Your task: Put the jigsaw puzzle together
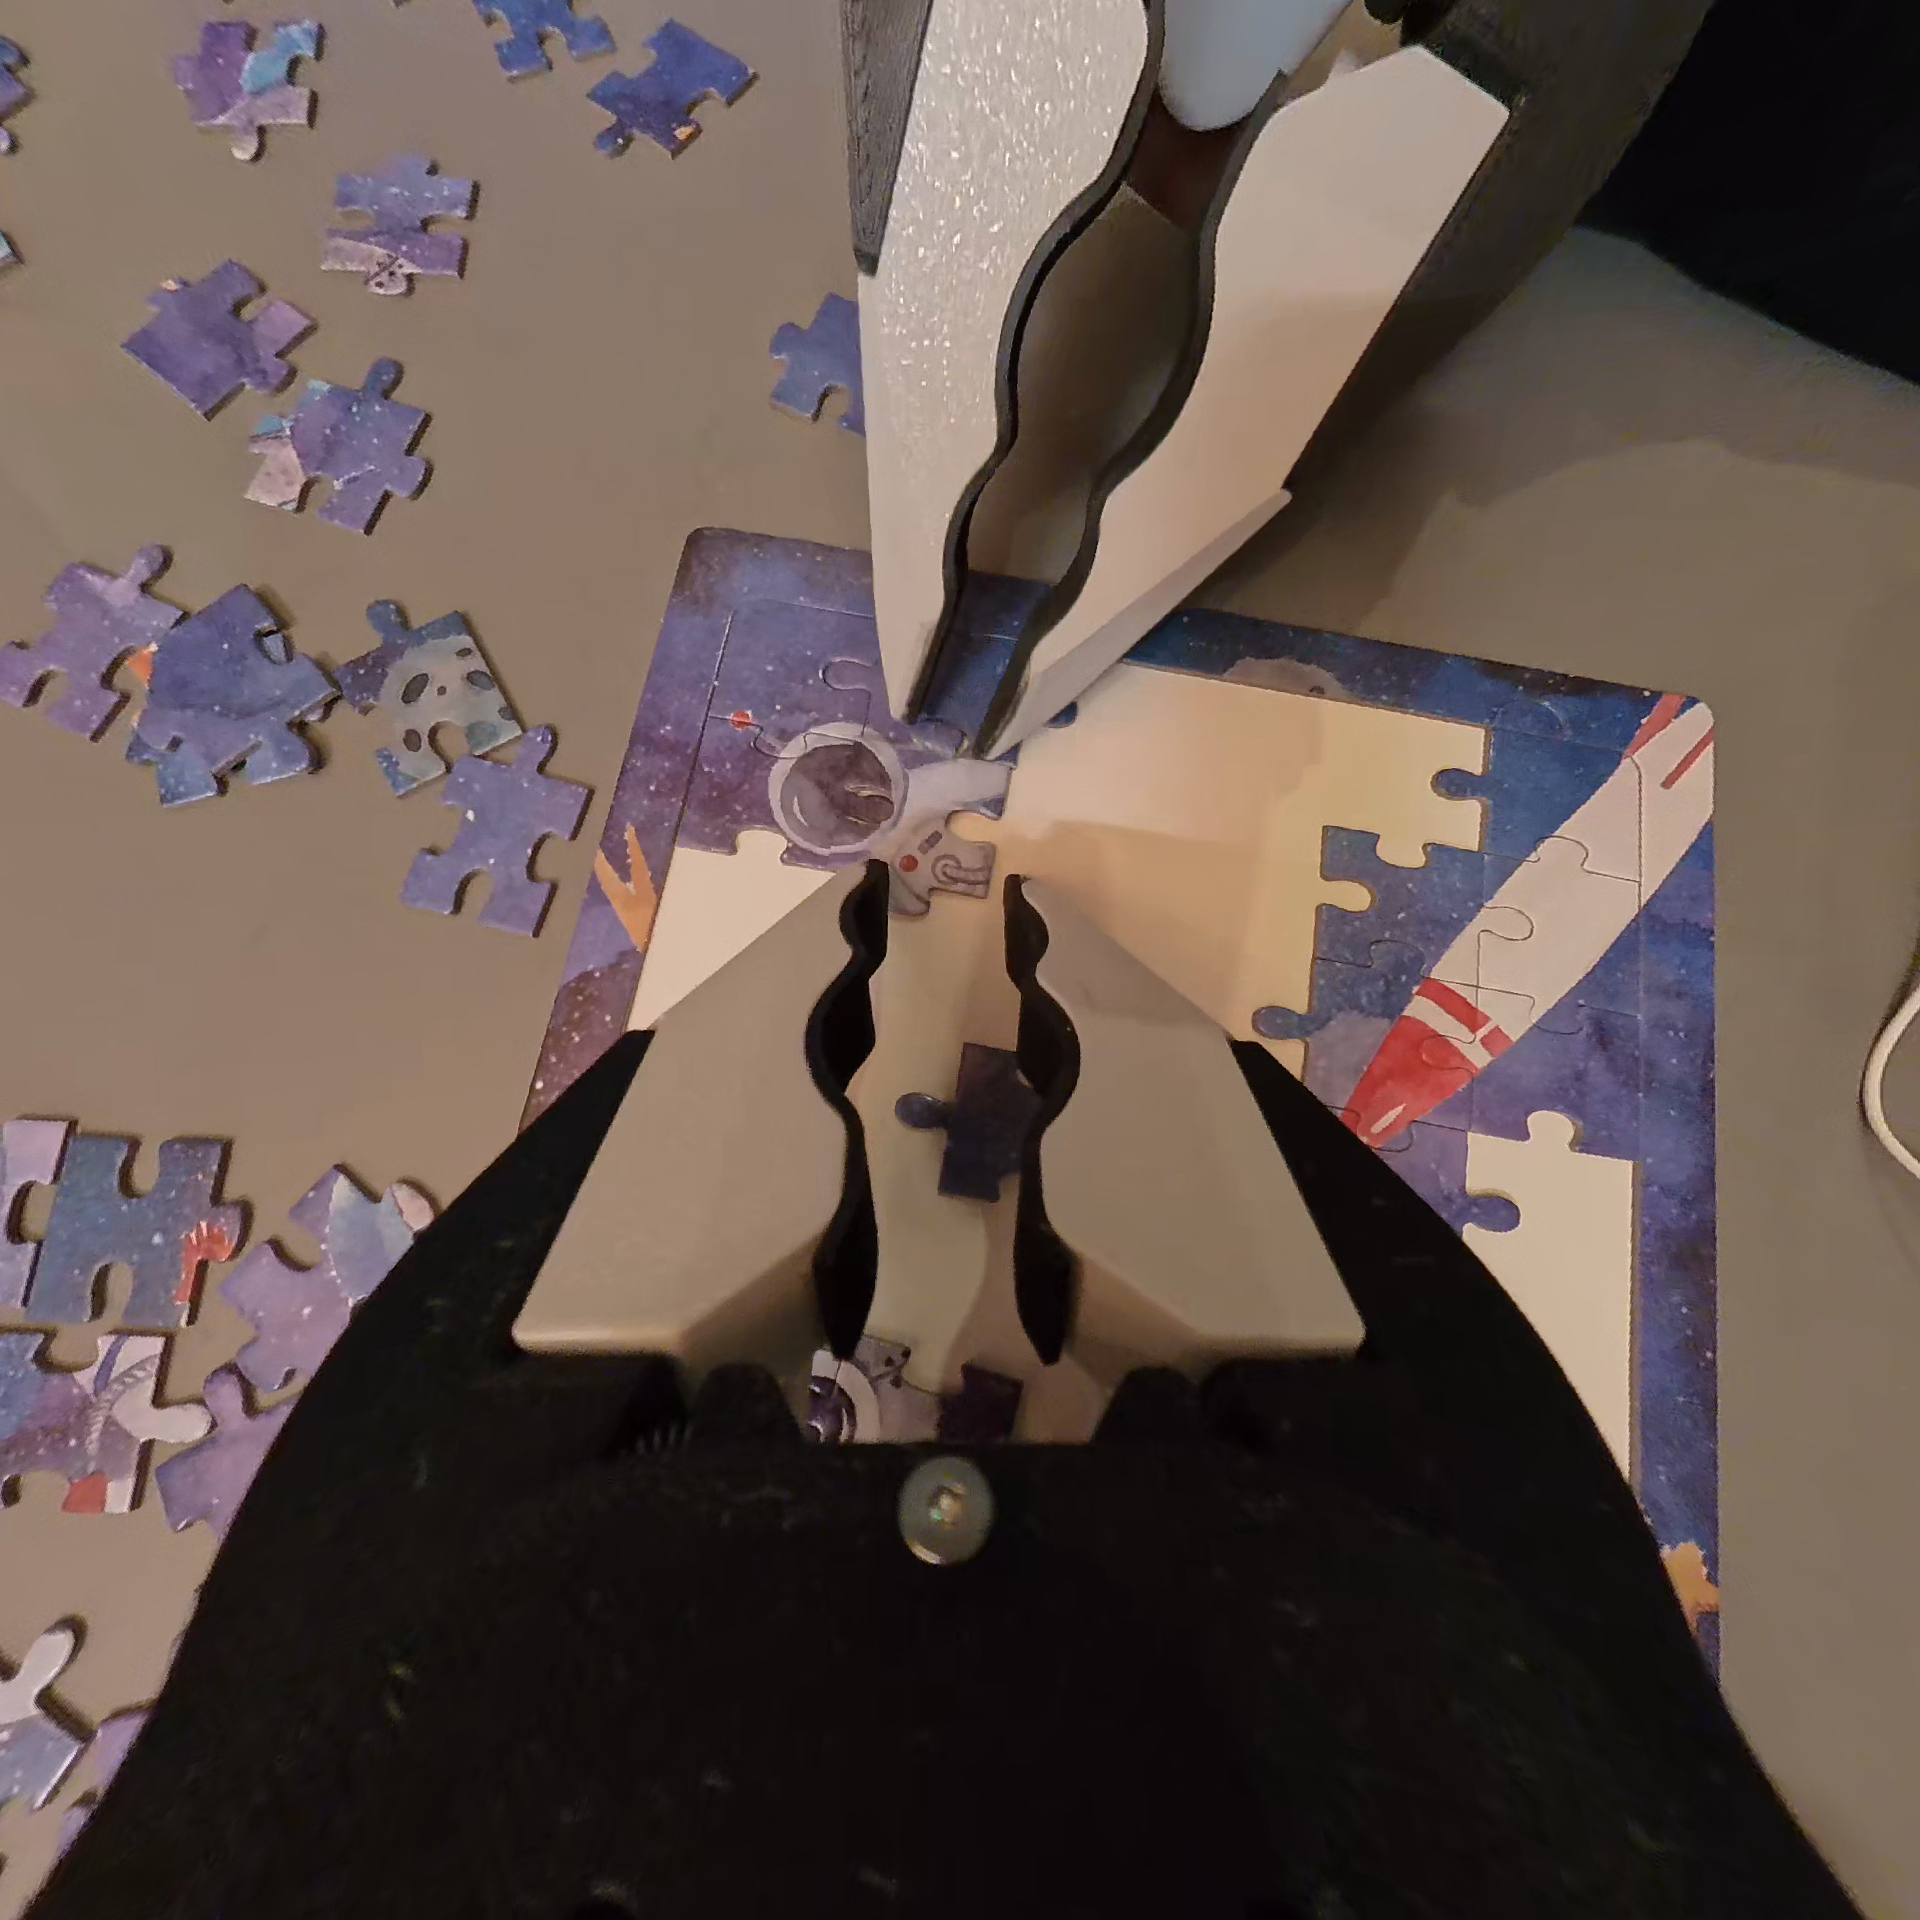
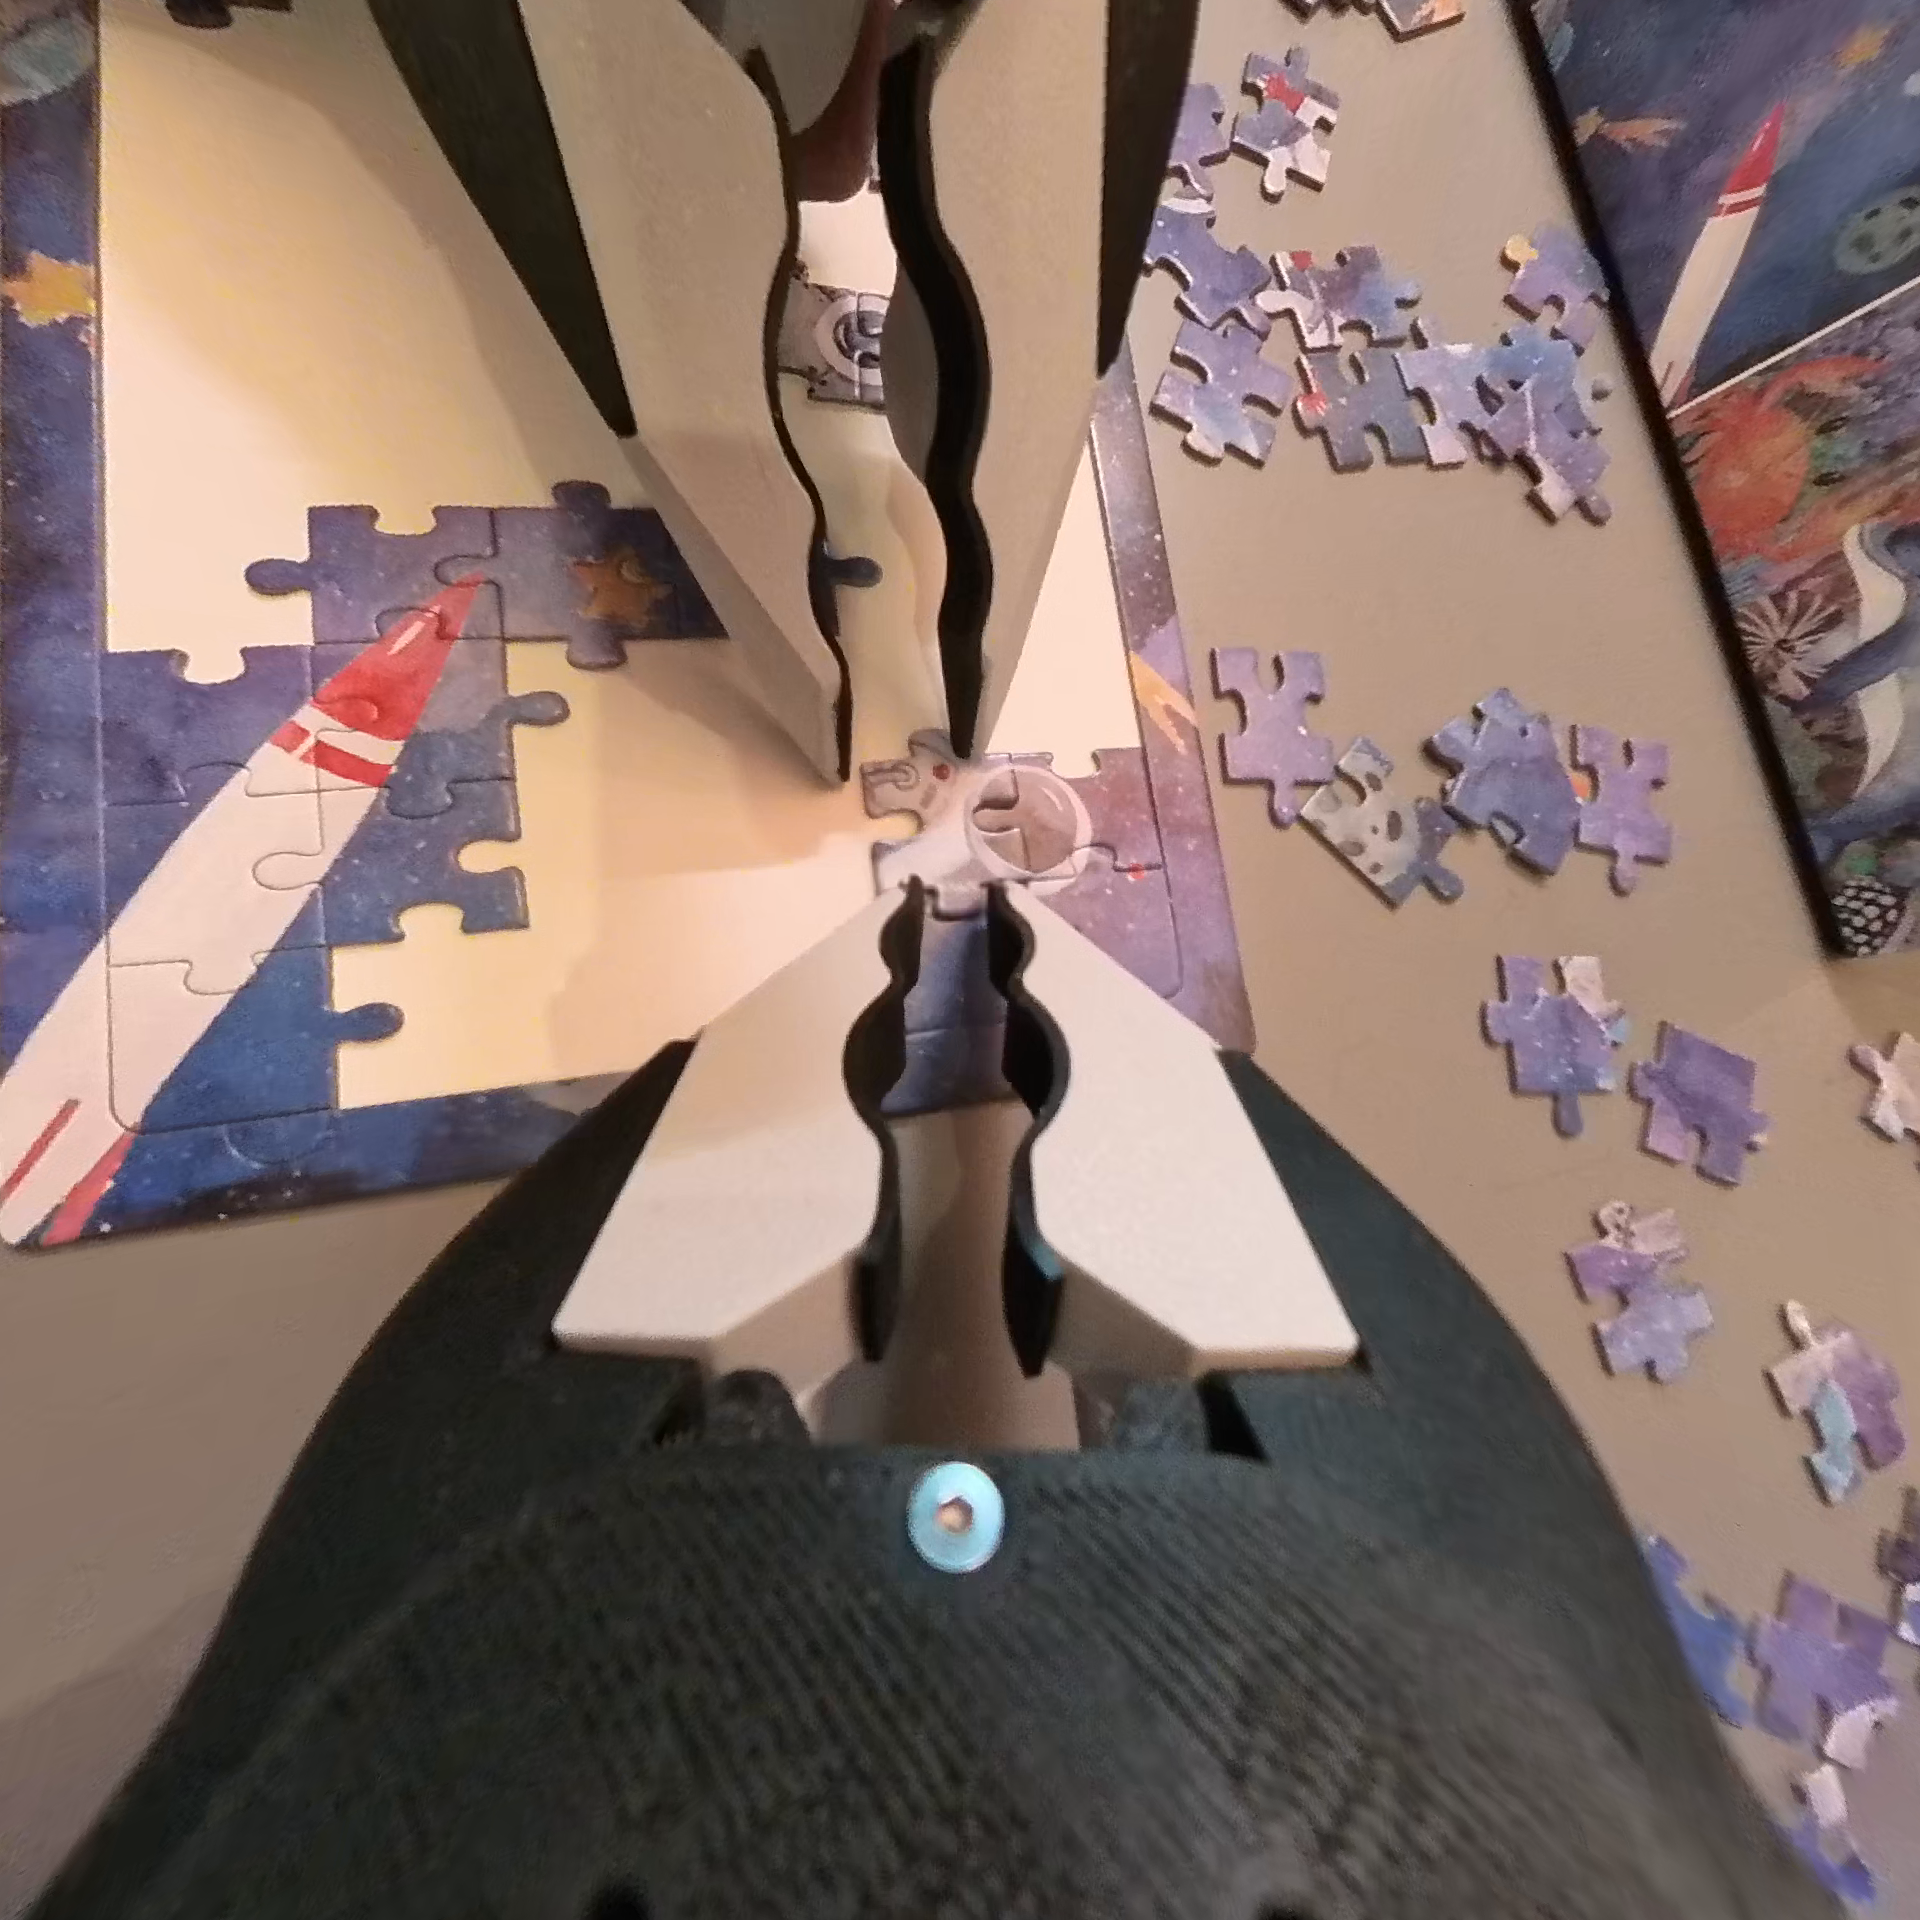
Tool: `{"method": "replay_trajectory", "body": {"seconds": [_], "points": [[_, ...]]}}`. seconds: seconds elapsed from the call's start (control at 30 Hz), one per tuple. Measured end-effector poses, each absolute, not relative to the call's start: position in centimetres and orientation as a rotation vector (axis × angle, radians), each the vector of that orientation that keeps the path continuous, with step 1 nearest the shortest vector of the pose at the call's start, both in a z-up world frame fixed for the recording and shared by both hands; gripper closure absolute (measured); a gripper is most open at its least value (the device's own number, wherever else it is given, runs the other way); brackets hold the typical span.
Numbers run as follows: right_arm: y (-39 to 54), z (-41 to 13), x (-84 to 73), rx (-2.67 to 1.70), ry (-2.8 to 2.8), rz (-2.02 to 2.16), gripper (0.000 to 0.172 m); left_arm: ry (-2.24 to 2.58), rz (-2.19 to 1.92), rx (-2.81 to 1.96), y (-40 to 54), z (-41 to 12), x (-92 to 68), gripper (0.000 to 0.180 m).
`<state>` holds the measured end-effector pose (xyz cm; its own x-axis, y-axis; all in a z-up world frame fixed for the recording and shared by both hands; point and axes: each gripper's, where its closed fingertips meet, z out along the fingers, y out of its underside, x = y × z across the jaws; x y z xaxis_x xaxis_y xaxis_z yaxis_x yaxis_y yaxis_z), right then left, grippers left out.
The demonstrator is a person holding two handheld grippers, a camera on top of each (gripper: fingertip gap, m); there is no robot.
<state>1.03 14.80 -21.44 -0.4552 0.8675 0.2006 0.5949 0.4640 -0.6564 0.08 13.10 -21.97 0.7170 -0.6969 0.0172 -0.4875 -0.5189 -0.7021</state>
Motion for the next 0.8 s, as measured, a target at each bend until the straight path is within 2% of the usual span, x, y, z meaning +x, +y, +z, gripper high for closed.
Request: {"method": "replay_trajectory", "body": {"seconds": [0.8], "points": [[14.02,-21.69,0.91,-1.217,-2.22,0.727,0.155,0.894,-0.394,-2.228,13.11,-22.12,0.08,0.161]]}}
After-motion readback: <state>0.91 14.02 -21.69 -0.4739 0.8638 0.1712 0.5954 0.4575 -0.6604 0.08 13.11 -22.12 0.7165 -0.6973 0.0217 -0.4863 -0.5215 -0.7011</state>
